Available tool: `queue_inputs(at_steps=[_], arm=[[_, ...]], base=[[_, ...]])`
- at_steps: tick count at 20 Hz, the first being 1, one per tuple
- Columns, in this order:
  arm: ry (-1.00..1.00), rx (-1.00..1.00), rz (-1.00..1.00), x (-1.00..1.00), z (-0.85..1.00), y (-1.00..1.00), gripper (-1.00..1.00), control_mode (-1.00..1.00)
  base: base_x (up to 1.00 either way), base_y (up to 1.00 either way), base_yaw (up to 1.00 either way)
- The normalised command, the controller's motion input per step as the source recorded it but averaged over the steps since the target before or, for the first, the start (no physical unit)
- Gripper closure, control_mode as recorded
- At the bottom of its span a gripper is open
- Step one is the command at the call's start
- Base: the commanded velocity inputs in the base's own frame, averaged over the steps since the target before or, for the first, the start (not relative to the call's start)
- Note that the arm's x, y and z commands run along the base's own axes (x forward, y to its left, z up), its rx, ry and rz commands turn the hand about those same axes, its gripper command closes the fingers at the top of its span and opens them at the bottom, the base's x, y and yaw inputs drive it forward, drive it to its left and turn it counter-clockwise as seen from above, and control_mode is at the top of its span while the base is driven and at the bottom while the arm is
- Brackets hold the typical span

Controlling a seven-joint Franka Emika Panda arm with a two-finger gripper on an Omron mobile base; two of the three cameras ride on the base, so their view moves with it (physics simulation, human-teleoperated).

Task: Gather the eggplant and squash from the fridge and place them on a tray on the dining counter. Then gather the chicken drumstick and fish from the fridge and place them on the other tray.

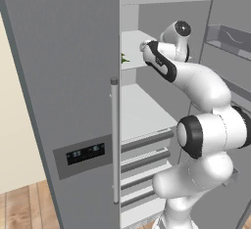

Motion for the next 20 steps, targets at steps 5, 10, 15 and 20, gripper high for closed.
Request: queue_inputs(at_steps=[5,10,15,20], arm=[[0.06,0.0,0.0,0.23,-0.28,0.0,-1.0,-1.0],[0.04,0.0,0.0,0.3,-0.27,0.0,-1.0,-1.0],[0.06,0.0,0.0,0.43,-0.04,0.0,-1.0,-1.0],[0.11,0.0,0.0,0.25,-0.33,0.0,-1.0,-1.0]], base=[[0.0,0.0,0.0],[0.0,0.0,0.0],[0.0,0.0,0.0],[0.0,0.0,0.0]])
